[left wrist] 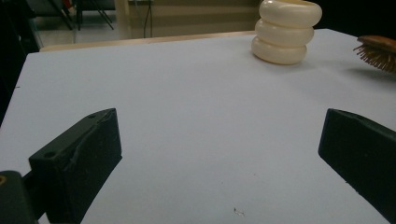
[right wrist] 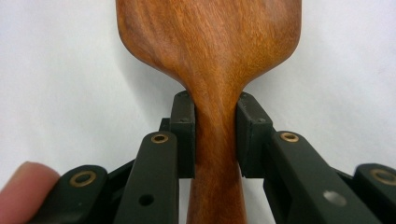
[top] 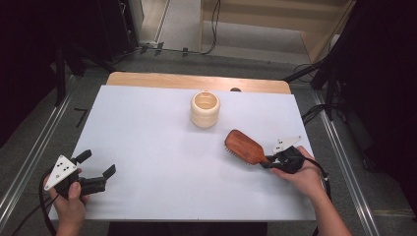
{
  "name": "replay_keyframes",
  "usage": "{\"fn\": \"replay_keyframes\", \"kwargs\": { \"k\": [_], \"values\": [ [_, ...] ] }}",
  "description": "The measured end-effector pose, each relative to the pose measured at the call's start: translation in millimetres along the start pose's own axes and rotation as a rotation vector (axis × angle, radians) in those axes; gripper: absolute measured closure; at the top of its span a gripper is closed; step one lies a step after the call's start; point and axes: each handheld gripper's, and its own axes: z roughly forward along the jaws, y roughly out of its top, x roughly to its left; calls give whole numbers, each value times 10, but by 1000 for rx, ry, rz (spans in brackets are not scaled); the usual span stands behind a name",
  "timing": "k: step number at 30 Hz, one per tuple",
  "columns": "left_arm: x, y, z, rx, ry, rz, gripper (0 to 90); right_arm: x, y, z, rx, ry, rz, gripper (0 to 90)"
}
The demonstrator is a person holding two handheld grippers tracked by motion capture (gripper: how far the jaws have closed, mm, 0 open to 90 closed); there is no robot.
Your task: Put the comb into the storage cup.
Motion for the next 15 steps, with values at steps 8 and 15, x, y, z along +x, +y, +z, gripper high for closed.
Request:
{"fn": "replay_keyframes", "kwargs": {
  "k": [8, 15],
  "values": [
    [-1, 0, 1, 0, 0, 1, 0, 40, 45, -96, -83, -16, 18, 701],
    [0, 0, 1, 0, 0, 0, 0, 108, 107, -146, -135, -27, 21, 701]
  ]
}}
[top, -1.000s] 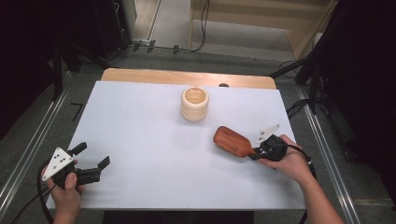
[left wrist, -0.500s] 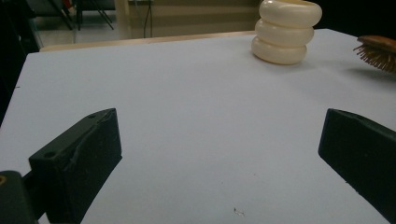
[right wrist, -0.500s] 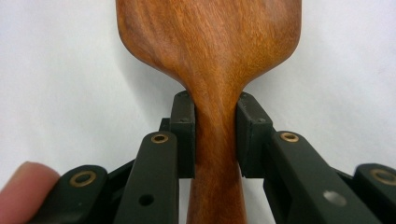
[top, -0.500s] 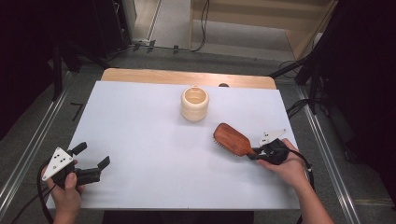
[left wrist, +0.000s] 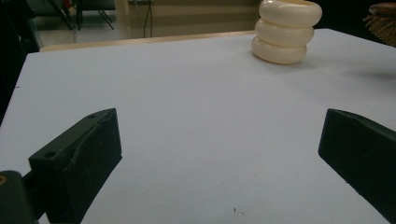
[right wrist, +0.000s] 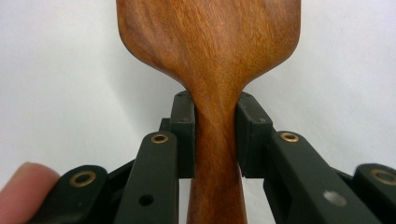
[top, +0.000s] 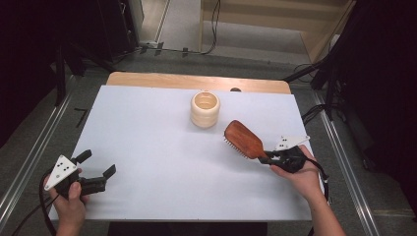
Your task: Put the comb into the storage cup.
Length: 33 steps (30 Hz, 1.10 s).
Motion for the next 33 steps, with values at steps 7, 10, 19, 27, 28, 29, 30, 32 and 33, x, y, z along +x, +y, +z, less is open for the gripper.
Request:
{"fn": "replay_keyframes", "kwargs": {
  "k": [7, 10, 19, 27, 28, 29, 30, 32, 33],
  "values": [
    [0, 0, 2, 1, -1, 3, 0, 79, 83, 5, -62, -24, 17, 701],
    [-1, 0, 2, 0, 0, 2, 0, 104, 118, 15, -95, -24, 23, 701],
    [0, 1, 2, 3, 1, 4, 0, 194, 209, 63, -173, -44, 44, 701],
    [-6, 4, 7, 9, -1, 9, 0, 279, 274, 79, -249, -63, 57, 701],
    [-5, 4, 7, 10, -1, 11, 0, 294, 284, 78, -257, -66, 56, 701],
    [-7, 4, 8, 7, -1, 10, 0, 308, 291, 79, -267, -65, 57, 701],
    [-10, 4, 11, 6, -2, 12, 0, 322, 299, 79, -275, -66, 55, 701],
    [-17, 10, 18, 13, 3, 18, 0, 357, 311, 83, -290, -71, 53, 701],
    [-21, 12, 22, 12, 2, 22, 0, 373, 313, 88, -300, -74, 55, 701]
  ]
}}
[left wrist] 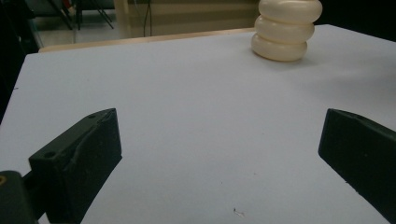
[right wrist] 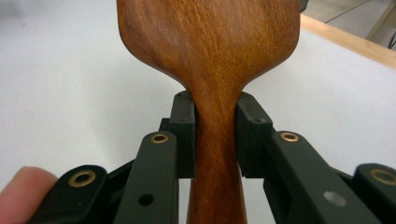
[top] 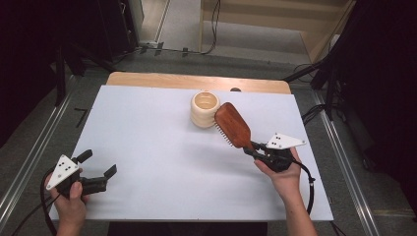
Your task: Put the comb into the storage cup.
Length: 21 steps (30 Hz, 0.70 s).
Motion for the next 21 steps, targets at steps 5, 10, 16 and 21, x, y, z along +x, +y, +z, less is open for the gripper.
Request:
{"fn": "replay_keyframes", "kwargs": {
  "k": [5, 10, 16, 21],
  "values": [
    [-32, 17, 8, 12, -8, 28, 0, 76, -24, 34, -49, 7, 22, 701],
    [-96, 47, 44, 23, -21, 52, 0, 122, -49, 95, -54, 14, 26, 701],
    [-257, 125, 115, 28, -42, 76, 0, 197, -73, 161, -69, 24, 23, 700],
    [-405, 211, 176, 24, -73, 83, 0, 242, -84, 172, -104, 35, 33, 700]
  ]
}}
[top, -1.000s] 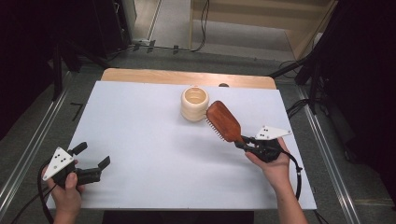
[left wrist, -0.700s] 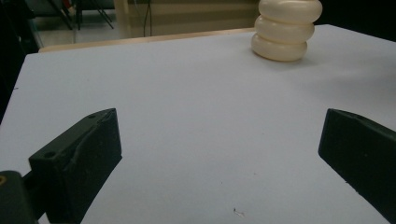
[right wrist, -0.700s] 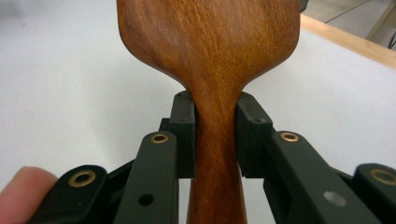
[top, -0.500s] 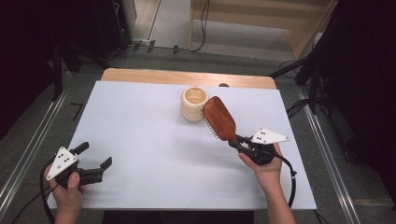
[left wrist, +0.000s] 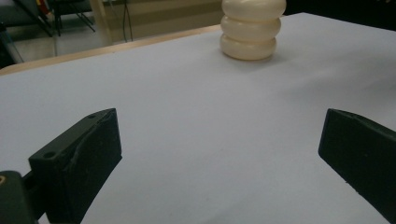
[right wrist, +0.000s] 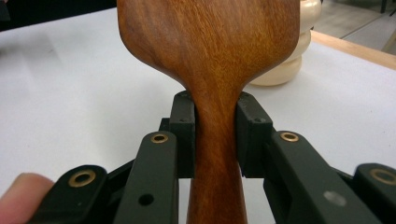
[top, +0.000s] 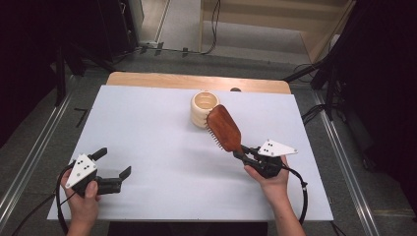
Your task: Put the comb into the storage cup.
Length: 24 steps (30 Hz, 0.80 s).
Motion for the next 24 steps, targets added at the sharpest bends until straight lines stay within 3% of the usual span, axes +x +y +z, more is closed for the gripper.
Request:
{"fn": "replay_keyframes", "kwargs": {
  "k": [5, 14, 24],
  "values": [
    [-141, 90, 88, -2, -37, 14, 0, 19, -22, 22, -17, 0, 21, 700],
    [-362, 247, 337, 8, -111, 54, 0, 90, -27, 68, -12, 13, -5, 700],
    [-567, 416, 583, -20, -177, 53, 0, 141, -21, 87, -32, 6, 1, 699]
  ]
}}
